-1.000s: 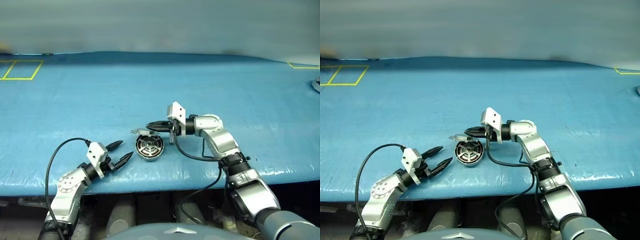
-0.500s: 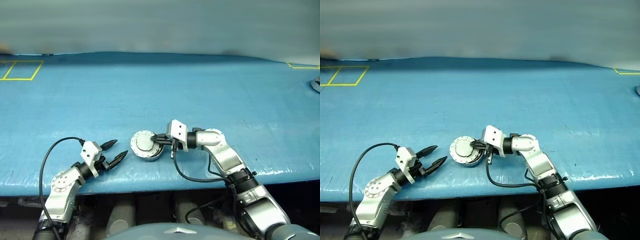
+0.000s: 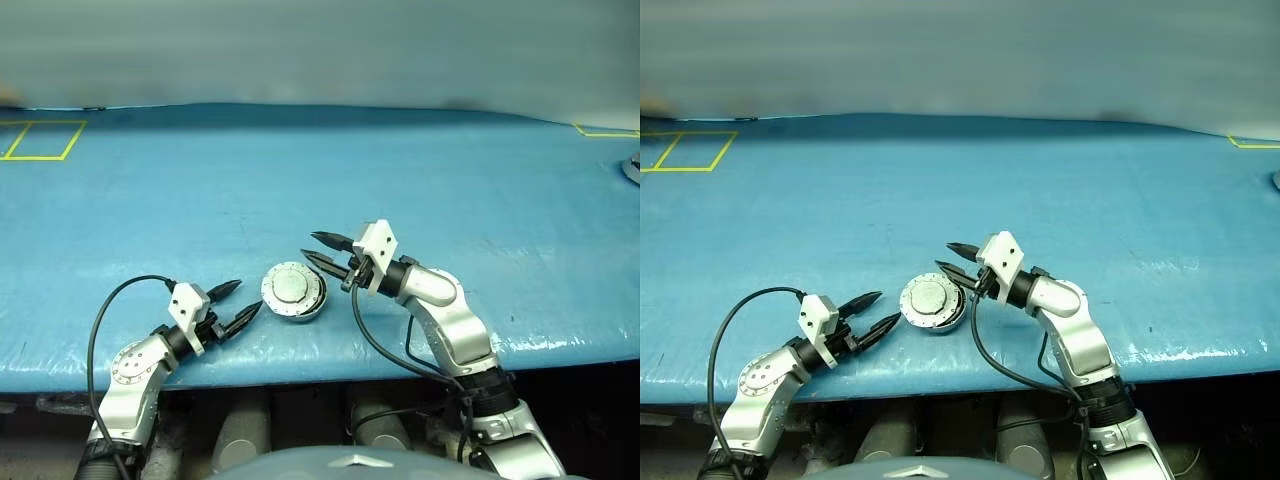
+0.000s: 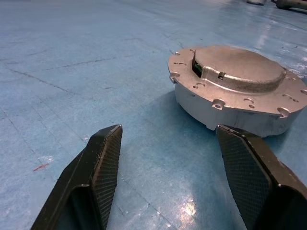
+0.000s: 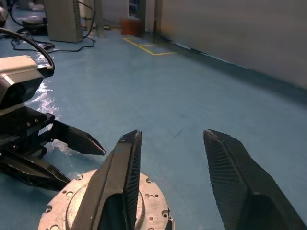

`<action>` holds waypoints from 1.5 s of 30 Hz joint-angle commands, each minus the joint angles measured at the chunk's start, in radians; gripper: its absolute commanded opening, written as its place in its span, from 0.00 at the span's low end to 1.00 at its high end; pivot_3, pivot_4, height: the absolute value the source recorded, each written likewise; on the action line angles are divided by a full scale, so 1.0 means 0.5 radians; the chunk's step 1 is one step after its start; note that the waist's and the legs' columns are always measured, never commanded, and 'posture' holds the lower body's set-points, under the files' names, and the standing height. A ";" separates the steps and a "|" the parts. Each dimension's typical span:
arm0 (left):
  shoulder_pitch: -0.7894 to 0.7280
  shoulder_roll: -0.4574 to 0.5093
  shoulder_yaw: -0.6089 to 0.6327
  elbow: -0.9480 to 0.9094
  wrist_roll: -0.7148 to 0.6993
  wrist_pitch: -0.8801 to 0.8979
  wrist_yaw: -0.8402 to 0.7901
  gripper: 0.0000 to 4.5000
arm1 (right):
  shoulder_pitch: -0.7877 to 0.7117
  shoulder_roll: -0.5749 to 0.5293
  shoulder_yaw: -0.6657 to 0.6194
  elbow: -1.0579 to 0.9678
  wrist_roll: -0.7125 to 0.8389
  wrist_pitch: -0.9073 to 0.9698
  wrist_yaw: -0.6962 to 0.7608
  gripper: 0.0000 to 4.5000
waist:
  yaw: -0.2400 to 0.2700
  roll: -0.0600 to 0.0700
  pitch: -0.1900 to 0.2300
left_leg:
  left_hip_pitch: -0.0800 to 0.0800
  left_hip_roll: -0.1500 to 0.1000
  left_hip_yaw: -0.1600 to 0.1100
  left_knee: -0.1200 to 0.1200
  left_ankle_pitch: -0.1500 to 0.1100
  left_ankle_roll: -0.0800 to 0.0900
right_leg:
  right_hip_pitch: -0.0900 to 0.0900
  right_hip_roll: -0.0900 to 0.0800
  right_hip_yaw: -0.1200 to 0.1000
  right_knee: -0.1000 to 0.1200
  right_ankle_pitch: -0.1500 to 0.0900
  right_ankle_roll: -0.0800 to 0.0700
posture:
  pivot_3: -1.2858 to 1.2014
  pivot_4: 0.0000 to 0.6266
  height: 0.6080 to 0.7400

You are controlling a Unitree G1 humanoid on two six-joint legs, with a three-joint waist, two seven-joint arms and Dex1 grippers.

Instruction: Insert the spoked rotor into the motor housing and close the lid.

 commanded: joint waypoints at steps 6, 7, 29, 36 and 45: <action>-0.020 0.017 0.007 -0.016 0.021 -0.015 -0.005 0.74 | 0.014 0.043 0.189 0.107 -0.169 -0.099 -0.103 1.00 | 0.000 0.000 0.000 | 0.000 0.000 0.000 -0.001 0.000 0.000 | -0.001 0.000 0.000 0.000 0.000 0.000 | 0.52 0.24 1.00; -0.012 0.018 0.010 -0.022 0.023 -0.017 -0.001 0.74 | 0.017 0.047 0.203 0.116 -0.170 -0.097 -0.101 1.00 | 0.000 0.000 0.000 | 0.000 0.000 0.000 -0.001 0.000 0.000 | -0.001 0.000 0.000 0.000 0.000 0.000 | 0.52 0.24 1.00; 0.023 -0.005 0.005 -0.031 0.030 -0.029 0.039 0.74 | 0.070 0.056 0.301 0.319 -0.279 -0.103 -0.144 0.88 | 0.000 0.000 0.000 | 0.000 0.001 0.000 -0.001 0.000 0.000 | 0.000 0.000 0.000 0.000 0.000 0.000 | 0.52 0.24 1.00; 0.012 -0.009 0.010 -0.006 0.034 -0.042 0.048 0.74 | 0.083 -0.001 0.266 0.167 -0.180 0.000 -0.079 0.66 | 0.005 0.000 0.000 | 0.001 0.000 0.000 0.000 0.000 0.000 | 0.001 0.000 -0.001 0.000 0.000 0.000 | 0.52 0.24 1.00; -0.006 -0.033 -0.007 0.034 0.042 -0.063 0.045 0.74 | 0.031 -0.088 0.275 -0.070 -0.063 0.217 0.035 0.66 | 0.004 0.000 0.000 | -0.002 0.000 -0.001 -0.002 0.000 0.000 | -0.002 0.000 -0.001 -0.001 0.000 0.000 | 0.52 0.24 1.00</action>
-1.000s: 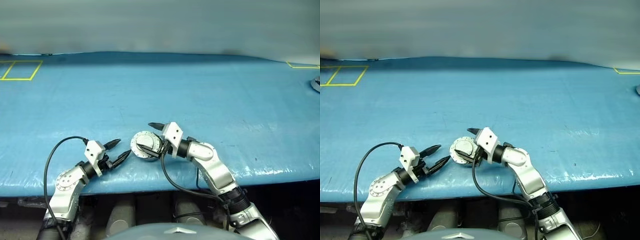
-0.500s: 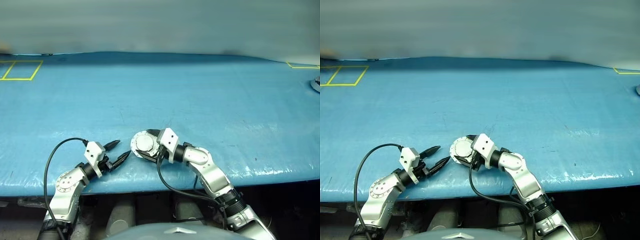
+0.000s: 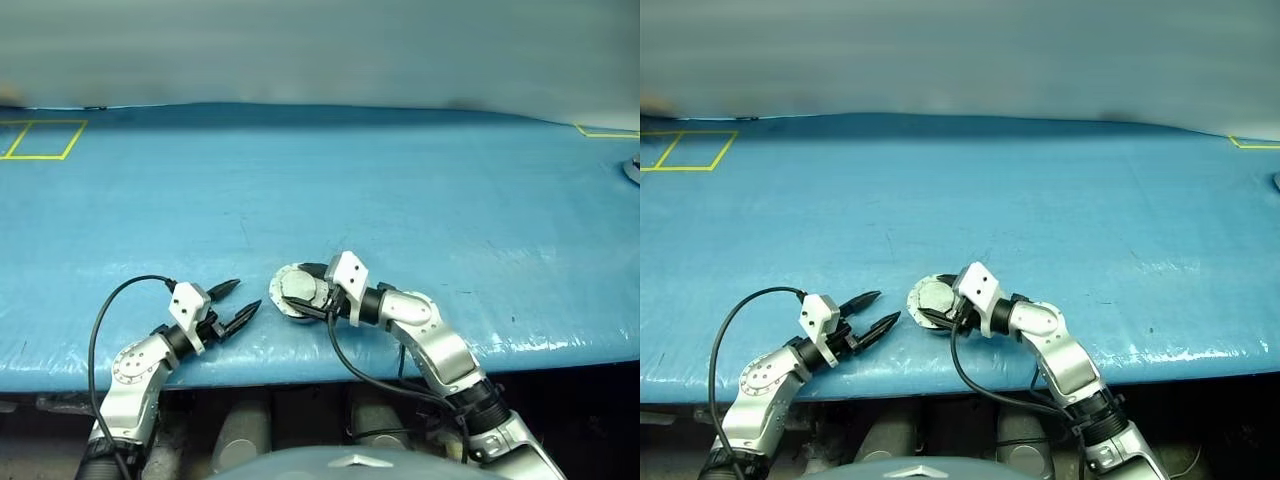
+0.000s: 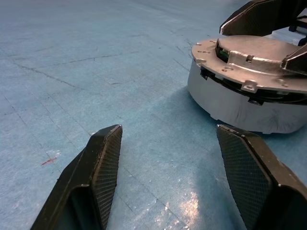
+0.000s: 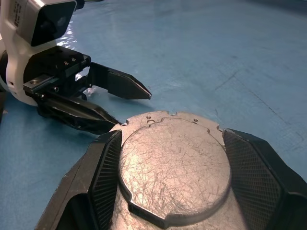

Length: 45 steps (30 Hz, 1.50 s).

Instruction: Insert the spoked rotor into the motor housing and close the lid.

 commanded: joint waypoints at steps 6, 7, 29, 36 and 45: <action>-0.012 -0.030 -0.013 -0.005 0.013 -0.051 -0.002 0.74 | -0.055 -0.070 0.075 0.026 -0.125 -0.092 0.023 0.66 | 0.000 0.000 0.000 | 0.000 0.000 0.001 0.001 0.000 0.000 | 0.000 0.000 0.000 0.000 0.000 0.000 | 0.52 0.24 1.00; -0.009 -0.029 -0.012 -0.009 0.012 -0.049 -0.001 0.74 | -0.050 -0.064 0.072 0.042 -0.120 -0.096 0.020 0.66 | 0.000 0.000 0.000 | 0.000 0.000 0.001 0.001 0.000 0.000 | 0.000 0.000 0.000 0.000 0.000 0.000 | 0.52 0.24 1.00; 0.008 -0.017 -0.030 -0.041 0.014 -0.009 -0.008 0.74 | -0.176 -0.155 0.072 0.307 -0.165 -0.163 0.168 0.66 | -0.002 0.000 0.000 | 0.003 0.000 0.000 0.002 0.000 0.000 | 0.004 0.000 0.000 0.000 0.000 0.000 | 0.52 0.24 1.00; 0.015 -0.025 -0.043 -0.050 0.008 -0.009 0.000 0.74 | -0.153 -0.100 0.116 0.330 -0.190 -0.126 0.115 0.66 | -0.005 0.000 -0.002 | 0.008 0.001 0.000 0.003 0.000 0.000 | 0.008 0.000 0.000 0.000 0.000 0.000 | 0.52 0.24 1.00; 0.022 -0.025 -0.044 -0.054 0.002 -0.008 0.003 0.74 | -0.159 -0.160 0.156 0.402 -0.313 -0.101 0.070 0.66 | -0.006 0.002 -0.009 | 0.010 0.001 0.001 0.002 0.000 0.000 | 0.008 0.000 0.000 0.000 0.000 0.000 | 0.52 0.24 1.00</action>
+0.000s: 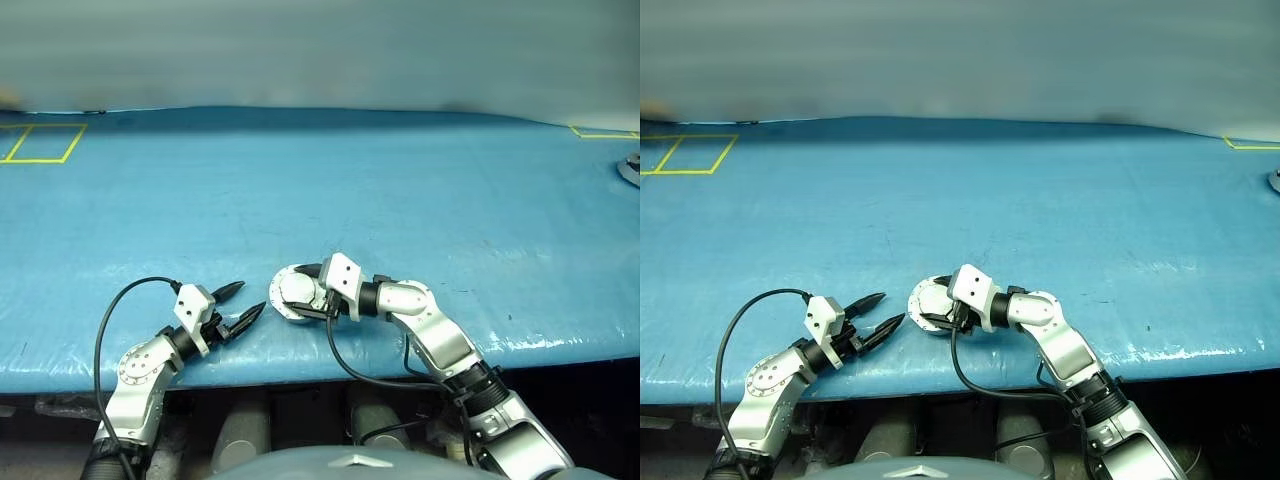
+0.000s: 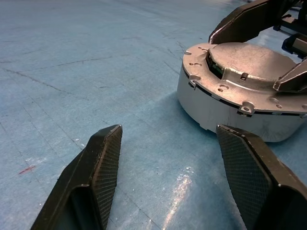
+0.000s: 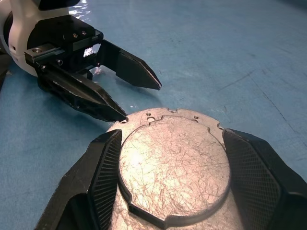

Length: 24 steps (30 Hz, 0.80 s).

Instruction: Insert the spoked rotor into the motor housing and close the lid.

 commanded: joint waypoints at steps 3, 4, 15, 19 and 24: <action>0.009 0.000 -0.006 -0.062 -0.002 0.006 -0.001 0.74 | -0.013 -0.111 0.056 0.171 -0.199 0.095 -0.060 0.66 | 0.000 0.001 -0.001 | 0.007 0.000 0.000 0.000 -0.001 -0.001 | -0.001 -0.001 0.000 -0.001 0.000 0.000 | 0.52 0.24 1.00; 0.009 0.001 -0.007 -0.062 -0.004 0.007 -0.002 0.74 | -0.021 -0.119 0.054 0.177 -0.198 0.102 -0.059 0.66 | 0.000 0.001 -0.002 | 0.010 0.000 0.000 0.000 -0.002 -0.002 | 0.001 -0.002 0.000 -0.001 0.000 0.000 | 0.52 0.24 1.00; -0.005 0.003 -0.015 -0.051 0.008 0.020 -0.003 0.74 | -0.104 -0.195 0.029 0.301 -0.121 0.111 0.057 0.66 | 0.003 0.003 -0.008 | 0.012 -0.003 0.003 0.001 -0.008 -0.013 | 0.002 -0.009 -0.001 -0.004 -0.001 0.000 | 0.52 0.24 1.00; -0.008 0.010 -0.013 -0.058 0.002 0.028 -0.006 0.74 | -0.107 -0.173 -0.020 0.281 0.005 0.210 0.133 0.66 | 0.009 0.003 -0.009 | 0.012 -0.003 0.002 0.001 -0.008 -0.013 | 0.002 -0.009 -0.002 -0.004 -0.001 0.000 | 0.52 0.24 1.00; -0.005 0.011 -0.012 -0.058 0.003 0.023 -0.004 0.74 | -0.110 -0.204 -0.004 0.250 0.016 0.225 0.198 0.66 | 0.029 0.004 -0.009 | 0.011 -0.004 0.003 0.001 -0.008 -0.013 | 0.003 -0.009 -0.002 -0.004 -0.001 0.000 | 0.52 0.24 1.00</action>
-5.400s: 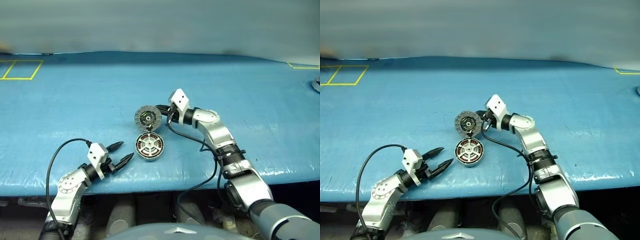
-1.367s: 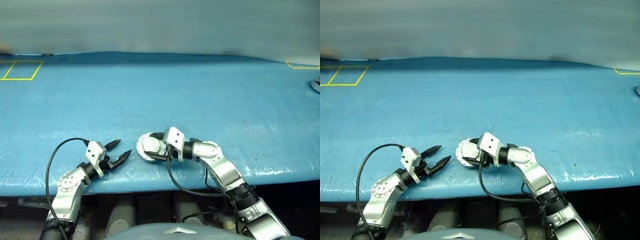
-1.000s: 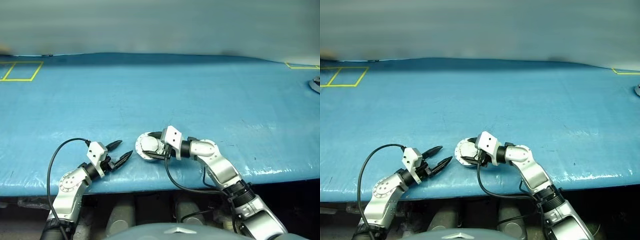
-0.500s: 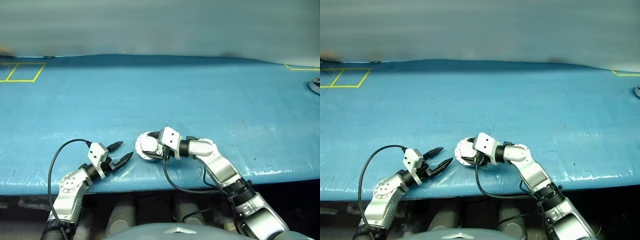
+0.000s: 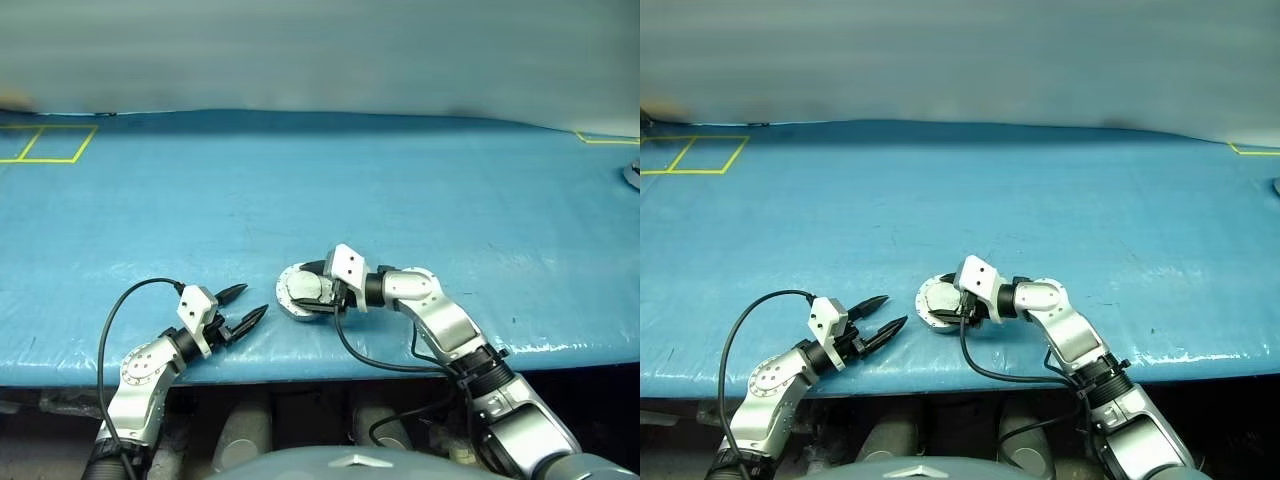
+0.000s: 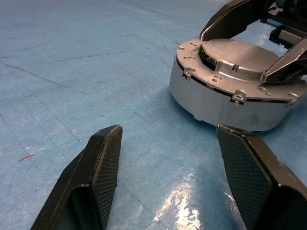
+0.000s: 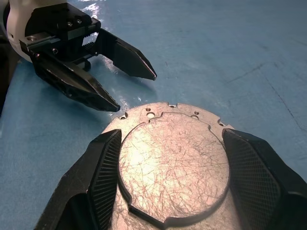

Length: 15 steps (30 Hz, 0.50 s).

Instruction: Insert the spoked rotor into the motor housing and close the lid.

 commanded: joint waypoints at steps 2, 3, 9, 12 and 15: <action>-0.006 0.010 0.010 -0.056 0.004 -0.011 -0.001 0.74 | 0.062 -0.091 0.007 0.126 -0.094 0.103 -0.004 0.66 | 0.008 0.000 0.000 | 0.000 0.000 -0.001 -0.002 0.000 0.000 | 0.000 0.000 -0.001 -0.001 0.000 0.000 | 0.52 0.24 1.00; -0.005 0.008 0.010 -0.056 0.005 -0.012 0.000 0.74 | 0.063 -0.080 0.007 0.135 -0.105 0.103 -0.028 0.66 | 0.008 0.000 0.000 | 0.000 0.000 -0.001 -0.002 0.000 0.001 | -0.001 0.000 -0.001 -0.001 0.000 0.000 | 0.52 0.24 1.00; -0.024 -0.071 0.060 -0.086 -0.098 0.007 0.052 0.74 | 0.088 -0.048 0.113 0.171 -0.233 0.104 -0.136 0.66 | 0.005 -0.001 -0.002 | 0.000 0.000 -0.001 -0.002 -0.002 -0.001 | -0.001 0.000 -0.001 -0.001 0.000 0.000 | 0.52 0.24 1.00; -0.067 -0.141 0.108 -0.113 -0.199 0.039 0.084 0.74 | 0.100 -0.051 0.136 0.150 -0.227 0.111 -0.126 0.66 | 0.001 -0.006 -0.006 | 0.000 0.001 -0.001 -0.002 -0.002 -0.001 | -0.001 -0.001 -0.002 -0.002 0.000 0.000 | 0.52 0.24 1.00; -0.111 -0.198 0.122 -0.117 -0.248 0.066 0.100 0.74 | 0.093 -0.058 0.133 0.148 -0.231 0.108 -0.135 0.66 | 0.001 -0.006 -0.008 | 0.000 0.002 -0.002 -0.001 -0.002 -0.002 | -0.001 -0.001 -0.004 -0.003 0.000 0.000 | 0.52 0.24 1.00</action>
